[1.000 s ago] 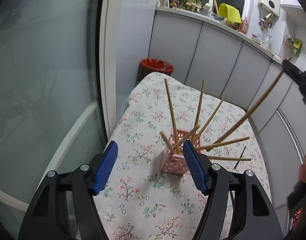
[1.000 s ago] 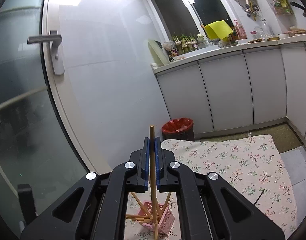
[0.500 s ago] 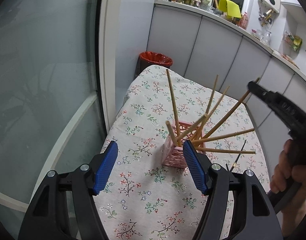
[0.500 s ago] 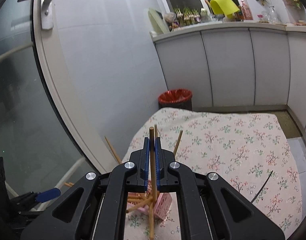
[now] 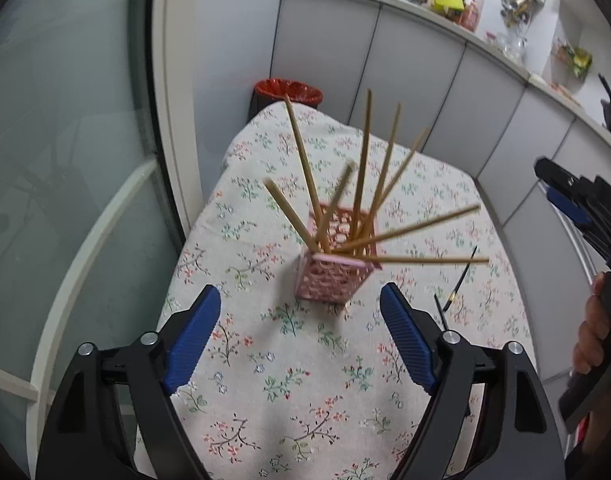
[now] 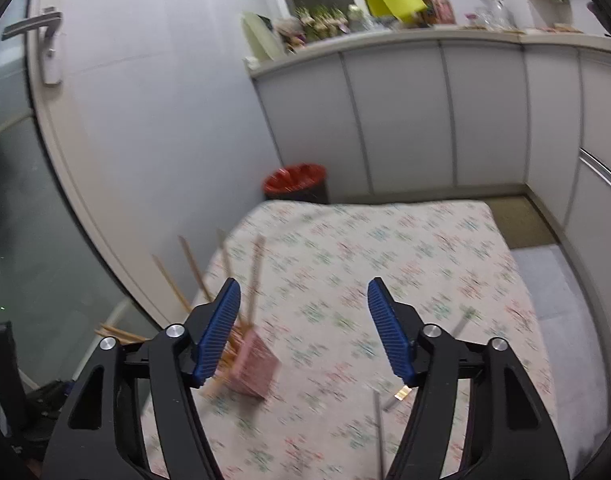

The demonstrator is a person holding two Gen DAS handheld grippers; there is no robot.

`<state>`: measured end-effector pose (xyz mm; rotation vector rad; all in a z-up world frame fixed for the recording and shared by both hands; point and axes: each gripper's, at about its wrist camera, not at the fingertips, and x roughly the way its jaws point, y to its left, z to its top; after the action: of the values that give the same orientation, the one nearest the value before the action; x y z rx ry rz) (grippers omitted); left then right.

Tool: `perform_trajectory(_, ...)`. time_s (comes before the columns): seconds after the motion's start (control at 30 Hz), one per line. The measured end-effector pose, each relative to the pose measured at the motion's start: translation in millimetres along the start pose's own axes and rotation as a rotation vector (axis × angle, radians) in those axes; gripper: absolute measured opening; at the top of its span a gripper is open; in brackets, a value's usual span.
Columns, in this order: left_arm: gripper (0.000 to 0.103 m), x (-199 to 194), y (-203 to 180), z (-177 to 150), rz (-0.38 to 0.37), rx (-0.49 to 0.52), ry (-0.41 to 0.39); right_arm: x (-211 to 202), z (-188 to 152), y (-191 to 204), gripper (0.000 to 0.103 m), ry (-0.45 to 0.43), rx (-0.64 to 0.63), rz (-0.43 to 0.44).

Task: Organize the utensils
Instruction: 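Move the left gripper to the black chopsticks and grasp one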

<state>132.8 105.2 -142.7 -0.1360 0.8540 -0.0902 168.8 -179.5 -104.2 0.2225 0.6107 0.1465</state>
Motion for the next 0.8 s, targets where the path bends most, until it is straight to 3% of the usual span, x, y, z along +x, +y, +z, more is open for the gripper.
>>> perform_trajectory(0.13,0.087,11,-15,-13,0.001,0.020,0.056,5,-12,-31,0.075,0.108,0.038,-0.081)
perform_trajectory(0.37,0.088,39,-59,-45,-0.033,0.109,0.212,11,-40,-81,0.086,0.302,0.079,-0.191)
perform_trajectory(0.53,0.088,55,-86,-54,-0.040,0.143,0.263,5,-55,-103,0.094,0.356,0.056,-0.234)
perform_trajectory(0.8,0.088,87,-128,-60,-0.048,0.205,0.330,9,-70,-126,0.096,0.420,0.043,-0.259)
